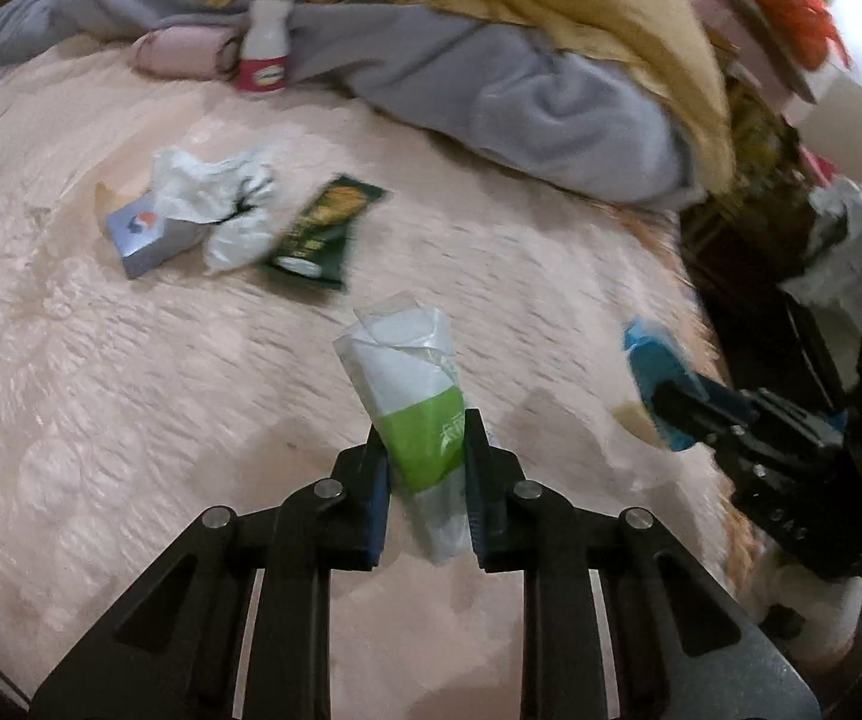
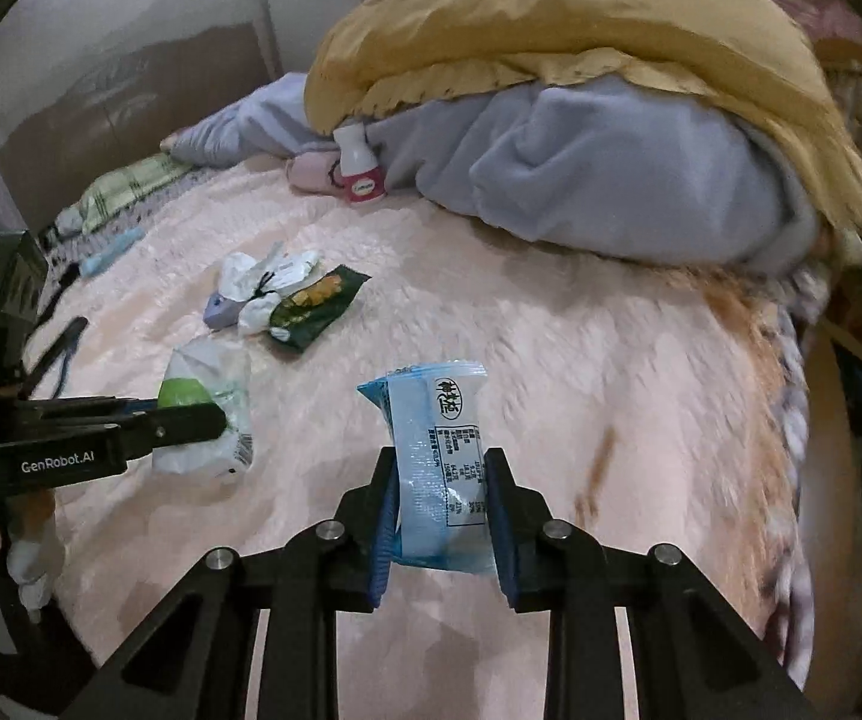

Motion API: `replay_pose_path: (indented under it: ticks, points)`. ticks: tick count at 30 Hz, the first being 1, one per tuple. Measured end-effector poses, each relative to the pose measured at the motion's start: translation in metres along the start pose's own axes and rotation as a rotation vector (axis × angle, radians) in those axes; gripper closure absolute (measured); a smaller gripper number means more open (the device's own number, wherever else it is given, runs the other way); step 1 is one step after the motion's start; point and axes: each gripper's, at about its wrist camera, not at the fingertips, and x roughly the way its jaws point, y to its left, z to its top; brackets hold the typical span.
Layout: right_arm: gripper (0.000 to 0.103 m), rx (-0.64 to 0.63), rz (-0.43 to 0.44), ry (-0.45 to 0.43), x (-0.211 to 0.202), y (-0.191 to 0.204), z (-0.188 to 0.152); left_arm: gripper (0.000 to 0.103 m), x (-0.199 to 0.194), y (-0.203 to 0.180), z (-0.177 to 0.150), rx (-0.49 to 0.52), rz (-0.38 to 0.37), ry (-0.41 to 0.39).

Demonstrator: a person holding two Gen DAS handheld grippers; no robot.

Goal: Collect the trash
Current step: 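Carry the tissue pack and snack wrapper over the white bucket with both tools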

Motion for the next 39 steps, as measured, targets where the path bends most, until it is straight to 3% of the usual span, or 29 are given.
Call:
replay_pose_path:
  ticks: [12, 24, 39]
  points:
    - [0.077, 0.089, -0.038, -0.045, -0.068, -0.009, -0.059, 0.085, -0.03, -0.09, -0.036, 0.2, -0.013, -0.028]
    - [0.077, 0.12, -0.113, -0.103, -0.13, -0.019, -0.089, 0.085, -0.036, -0.16, -0.058, 0.341, -0.057, -0.035]
    - [0.077, 0.263, -0.248, -0.138, -0.199, -0.076, -0.15, 0.085, -0.032, -0.247, -0.083, 0.491, -0.148, -0.015]
